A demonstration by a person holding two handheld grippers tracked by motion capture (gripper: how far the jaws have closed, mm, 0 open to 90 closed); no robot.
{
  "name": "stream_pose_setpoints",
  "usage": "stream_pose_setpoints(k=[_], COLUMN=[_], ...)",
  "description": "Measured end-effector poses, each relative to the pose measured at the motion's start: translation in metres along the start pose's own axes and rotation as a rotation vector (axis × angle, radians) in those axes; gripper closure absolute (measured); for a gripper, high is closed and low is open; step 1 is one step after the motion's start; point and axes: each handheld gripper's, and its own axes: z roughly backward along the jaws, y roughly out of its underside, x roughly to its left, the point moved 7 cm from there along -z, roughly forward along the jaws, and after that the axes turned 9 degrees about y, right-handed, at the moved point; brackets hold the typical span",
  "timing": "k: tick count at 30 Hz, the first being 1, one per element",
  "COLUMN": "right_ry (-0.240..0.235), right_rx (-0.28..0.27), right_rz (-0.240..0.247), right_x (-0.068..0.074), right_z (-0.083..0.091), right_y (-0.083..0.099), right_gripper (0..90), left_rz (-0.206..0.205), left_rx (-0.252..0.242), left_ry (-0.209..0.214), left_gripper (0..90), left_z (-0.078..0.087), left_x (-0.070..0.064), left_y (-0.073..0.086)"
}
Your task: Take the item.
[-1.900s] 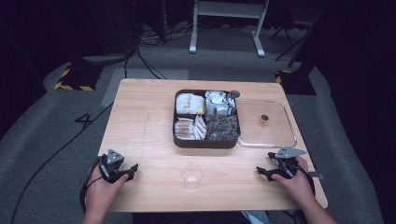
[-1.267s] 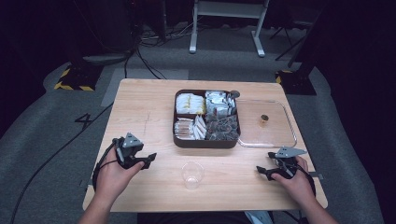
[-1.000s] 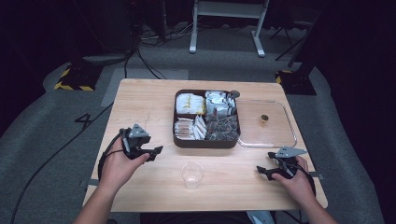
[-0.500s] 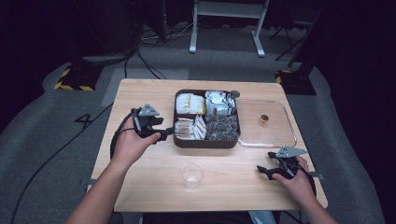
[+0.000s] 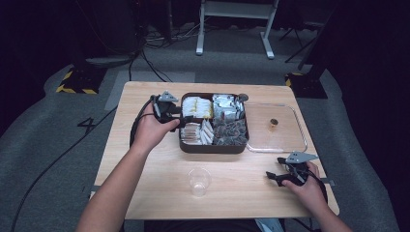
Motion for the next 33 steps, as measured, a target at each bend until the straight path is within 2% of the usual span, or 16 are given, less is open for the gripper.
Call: stream_pose_setpoints(k=[1, 4, 11, 22, 27, 33], right_ry=[-0.002, -0.006, -0.011, -0.014, -0.014, -0.014], right_rx=[0.0, 0.0, -0.003, -0.004, -0.004, -0.005], right_rz=[0.001, 0.002, 0.007, 0.012, 0.014, 0.014], right_x=[0.0, 0.0, -0.001, -0.002, -0.002, -0.002], right_z=[0.0, 0.0, -0.001, -0.001, -0.001, -0.001], right_y=[0.0, 0.0, -0.001, -0.001, -0.001, -0.001], right_gripper=[18.0, 18.1, 18.8, 19.4, 19.4, 19.6], left_rz=[-0.015, -0.019, -0.061, -0.046, -0.029, -0.012], left_rx=[0.007, 0.005, 0.013, 0.135, 0.158, 0.177], left_ry=[0.001, 0.005, -0.008, -0.037, -0.017, -0.003], left_gripper=[39.3, 39.2, 38.6, 42.0, 45.3, 53.2], left_z=[-0.003, -0.013, -0.035, -0.07, -0.086, -0.1], left_x=[0.002, 0.006, 0.021, 0.044, 0.051, 0.06], left_y=[-0.003, -0.008, -0.015, -0.016, -0.014, -0.012])
